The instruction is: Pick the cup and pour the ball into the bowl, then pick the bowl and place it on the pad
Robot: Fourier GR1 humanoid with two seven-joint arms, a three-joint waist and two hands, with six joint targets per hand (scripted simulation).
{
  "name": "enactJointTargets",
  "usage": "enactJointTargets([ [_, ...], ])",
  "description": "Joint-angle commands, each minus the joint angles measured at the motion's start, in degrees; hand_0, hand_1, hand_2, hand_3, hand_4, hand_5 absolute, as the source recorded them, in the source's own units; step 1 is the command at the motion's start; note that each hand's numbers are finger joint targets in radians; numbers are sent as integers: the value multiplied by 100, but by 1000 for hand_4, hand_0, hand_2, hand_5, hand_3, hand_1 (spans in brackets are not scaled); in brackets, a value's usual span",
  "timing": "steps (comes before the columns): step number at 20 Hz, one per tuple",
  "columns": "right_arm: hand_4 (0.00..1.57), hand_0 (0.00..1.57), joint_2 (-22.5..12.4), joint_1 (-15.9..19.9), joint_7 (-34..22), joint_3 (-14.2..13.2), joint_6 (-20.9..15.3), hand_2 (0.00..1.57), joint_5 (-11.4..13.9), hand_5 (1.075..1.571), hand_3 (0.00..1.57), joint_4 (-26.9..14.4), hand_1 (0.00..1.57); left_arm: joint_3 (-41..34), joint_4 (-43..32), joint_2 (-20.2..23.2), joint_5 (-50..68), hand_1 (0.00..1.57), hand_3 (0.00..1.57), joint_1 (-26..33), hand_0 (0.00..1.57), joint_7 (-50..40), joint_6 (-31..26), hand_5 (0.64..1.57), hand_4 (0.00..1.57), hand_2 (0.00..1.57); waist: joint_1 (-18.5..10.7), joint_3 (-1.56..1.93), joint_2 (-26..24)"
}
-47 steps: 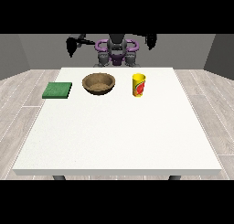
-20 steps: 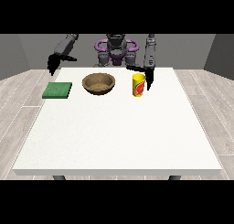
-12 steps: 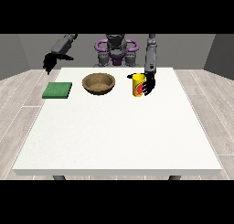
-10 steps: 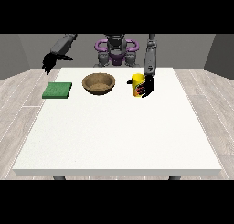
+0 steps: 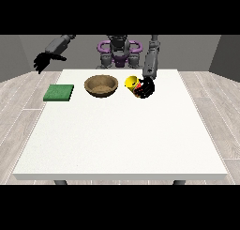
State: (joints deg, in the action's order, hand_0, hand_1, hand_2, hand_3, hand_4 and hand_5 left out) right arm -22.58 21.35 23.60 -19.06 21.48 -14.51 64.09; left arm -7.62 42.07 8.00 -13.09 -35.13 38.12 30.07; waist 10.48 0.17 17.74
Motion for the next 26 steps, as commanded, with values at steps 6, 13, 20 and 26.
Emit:
enactJointTargets([
  [6,0,0,-247,-244,-72,-286,-163,0,176,1560,0,-1432,0,1472,165,-499,-1593,1381,1571,-146,1381,-2100,438,1536,1033,1571,-850,1,-1681],
  [13,0,0,-538,-688,553,-557,125,0,177,1557,0,-2177,0,2238,181,-406,-2901,1367,1571,-354,1367,-3283,366,1566,1114,1571,-1317,-5,-1879],
  [20,0,0,-782,-604,783,-637,322,0,169,1554,0,-2651,0,2685,605,-661,-3846,1346,1571,-478,1346,-4071,154,1569,1048,1571,-1513,-8,-1821],
  [26,0,0,-673,-642,911,-457,355,0,307,1547,0,-2696,0,3165,602,-794,-4814,937,1571,-757,937,-5013,42,1571,910,1571,-1229,-9,-1923],
])
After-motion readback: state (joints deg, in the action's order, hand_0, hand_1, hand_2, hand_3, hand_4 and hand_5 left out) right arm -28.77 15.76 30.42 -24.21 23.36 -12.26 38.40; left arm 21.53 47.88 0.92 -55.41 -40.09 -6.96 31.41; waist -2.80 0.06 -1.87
